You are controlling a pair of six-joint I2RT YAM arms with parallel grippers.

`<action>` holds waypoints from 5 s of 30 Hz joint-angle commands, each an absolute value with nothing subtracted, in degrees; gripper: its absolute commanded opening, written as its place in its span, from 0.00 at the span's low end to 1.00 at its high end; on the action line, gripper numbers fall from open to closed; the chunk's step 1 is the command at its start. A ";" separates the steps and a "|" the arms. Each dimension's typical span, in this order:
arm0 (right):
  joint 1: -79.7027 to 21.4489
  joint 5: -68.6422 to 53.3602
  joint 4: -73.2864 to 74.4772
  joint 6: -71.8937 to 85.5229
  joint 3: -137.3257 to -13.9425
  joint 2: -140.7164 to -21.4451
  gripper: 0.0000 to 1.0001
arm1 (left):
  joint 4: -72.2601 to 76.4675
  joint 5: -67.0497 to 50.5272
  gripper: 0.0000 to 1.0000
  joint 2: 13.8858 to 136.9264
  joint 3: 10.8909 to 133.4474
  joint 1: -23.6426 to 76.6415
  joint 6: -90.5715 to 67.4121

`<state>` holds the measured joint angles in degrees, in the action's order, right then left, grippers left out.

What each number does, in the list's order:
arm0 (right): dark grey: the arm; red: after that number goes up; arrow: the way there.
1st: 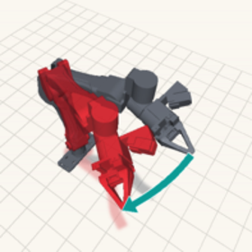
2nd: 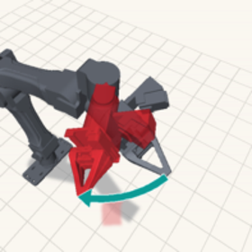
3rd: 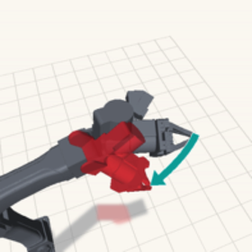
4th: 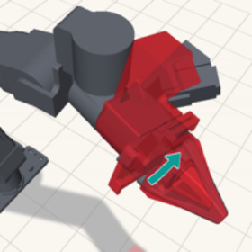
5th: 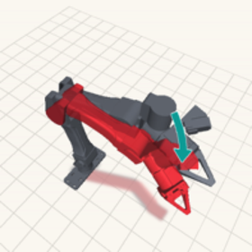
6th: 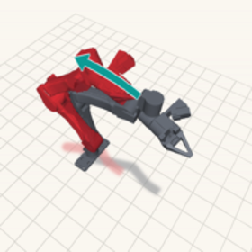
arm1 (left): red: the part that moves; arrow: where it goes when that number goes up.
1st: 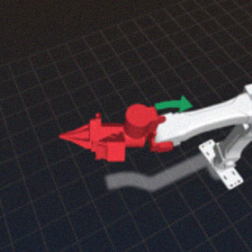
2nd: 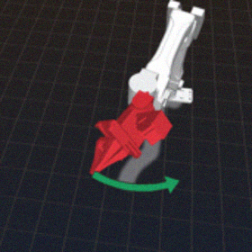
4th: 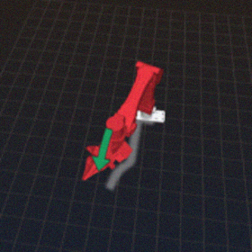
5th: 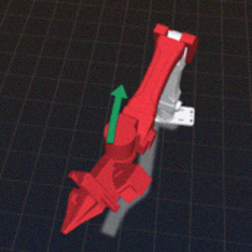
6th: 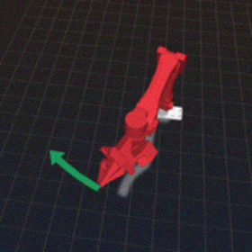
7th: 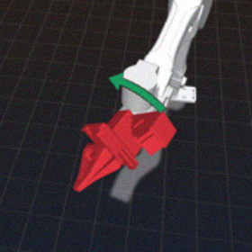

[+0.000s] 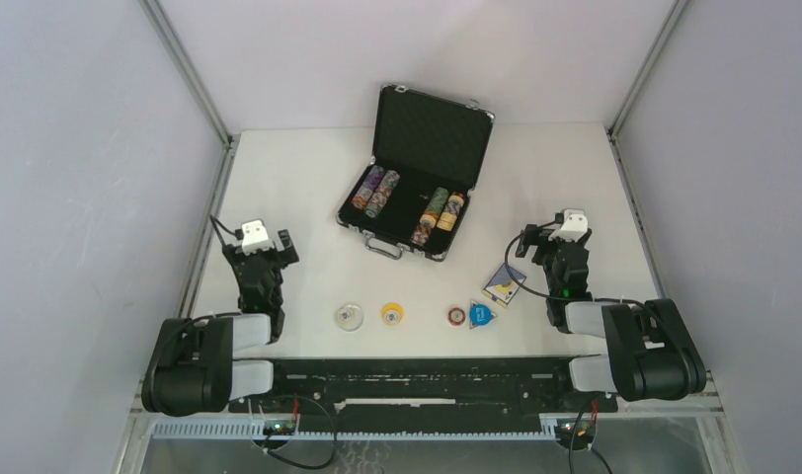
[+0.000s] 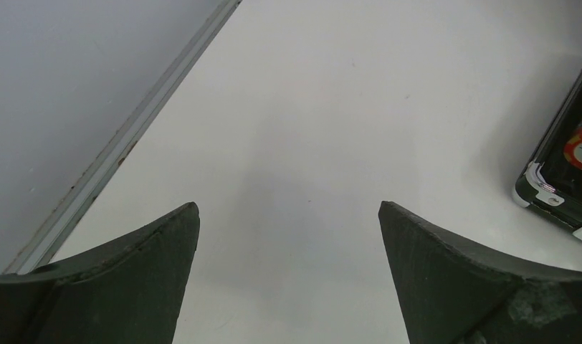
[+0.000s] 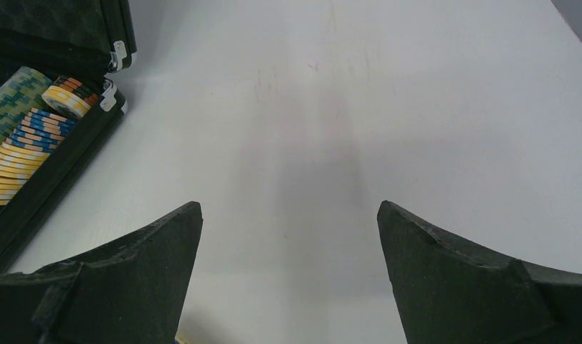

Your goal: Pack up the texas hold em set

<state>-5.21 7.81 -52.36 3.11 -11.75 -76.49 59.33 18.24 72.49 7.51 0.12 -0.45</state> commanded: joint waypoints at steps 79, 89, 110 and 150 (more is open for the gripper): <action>-64.16 14.15 20.18 28.06 -63.75 -96.63 0.73 | -8.49 29.18 0.97 56.32 29.44 26.19 -45.51; -65.82 14.26 20.48 29.71 -62.80 -99.67 0.73 | -8.70 28.44 0.97 55.84 29.39 26.10 -45.69; -68.72 17.95 15.64 33.39 -67.77 -104.13 0.81 | -4.46 37.60 0.92 48.92 25.34 29.97 -47.67; -71.15 23.72 23.25 36.34 -68.89 -106.56 0.72 | -6.33 37.28 0.93 51.40 27.20 30.04 -45.53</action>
